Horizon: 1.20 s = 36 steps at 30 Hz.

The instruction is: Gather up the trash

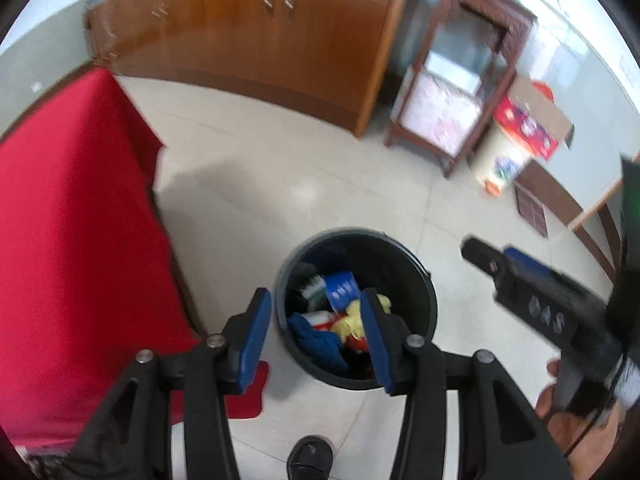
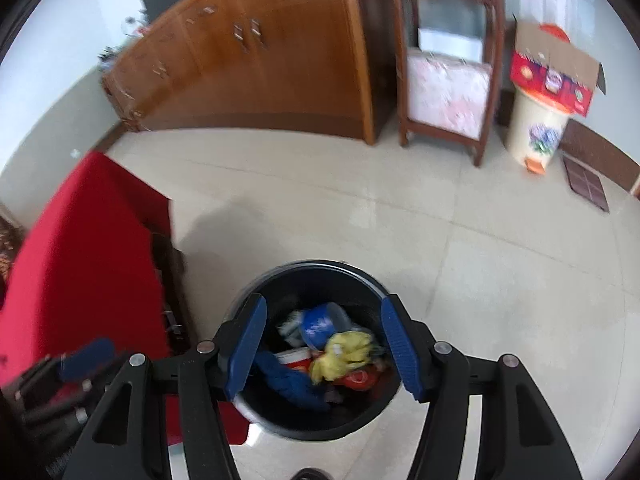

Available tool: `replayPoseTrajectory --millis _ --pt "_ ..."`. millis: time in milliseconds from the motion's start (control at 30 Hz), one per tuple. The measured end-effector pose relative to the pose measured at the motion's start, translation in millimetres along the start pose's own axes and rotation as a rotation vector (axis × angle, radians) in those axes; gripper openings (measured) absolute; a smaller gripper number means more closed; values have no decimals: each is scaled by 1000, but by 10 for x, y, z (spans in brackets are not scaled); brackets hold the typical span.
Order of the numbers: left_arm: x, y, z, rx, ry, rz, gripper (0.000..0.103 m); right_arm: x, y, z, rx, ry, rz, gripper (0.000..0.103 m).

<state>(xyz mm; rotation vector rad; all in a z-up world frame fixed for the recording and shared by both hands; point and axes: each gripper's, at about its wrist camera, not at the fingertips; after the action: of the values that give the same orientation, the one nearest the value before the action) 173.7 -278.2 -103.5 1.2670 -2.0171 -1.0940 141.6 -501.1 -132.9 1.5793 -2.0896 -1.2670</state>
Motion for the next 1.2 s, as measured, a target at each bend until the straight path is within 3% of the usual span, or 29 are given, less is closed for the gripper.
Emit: replayPoseTrajectory --millis 167,200,300,467,667,967,1200 --pt "-399 728 138 108 69 -98 65 -534 609 157 49 115 -89 68" --pt "-495 896 195 135 82 -114 68 -793 928 216 84 172 -138 70" --pt "-746 1357 397 192 116 -188 76 -1017 1208 291 112 224 -181 82" --pt "-1046 1955 784 247 189 -287 91 -1577 1829 626 158 349 -274 85" --pt "-1144 2402 1155 304 224 -384 101 -1855 2195 1048 144 390 -313 85" --pt "-1269 2731 1427 311 248 -372 103 -1926 2773 1471 228 358 -282 87" --pt "-1439 3072 1520 422 303 -334 103 -2212 3188 1574 328 383 -223 91"
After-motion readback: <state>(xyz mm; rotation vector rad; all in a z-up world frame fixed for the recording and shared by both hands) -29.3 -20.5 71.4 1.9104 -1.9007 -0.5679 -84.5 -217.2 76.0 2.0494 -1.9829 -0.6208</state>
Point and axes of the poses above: each gripper's, at about its wrist camera, not at the fingertips, and y roughly against the way its jaws point, x to its right, z to its underside, and after that the axes turned 9 degrees about -z, right-handed
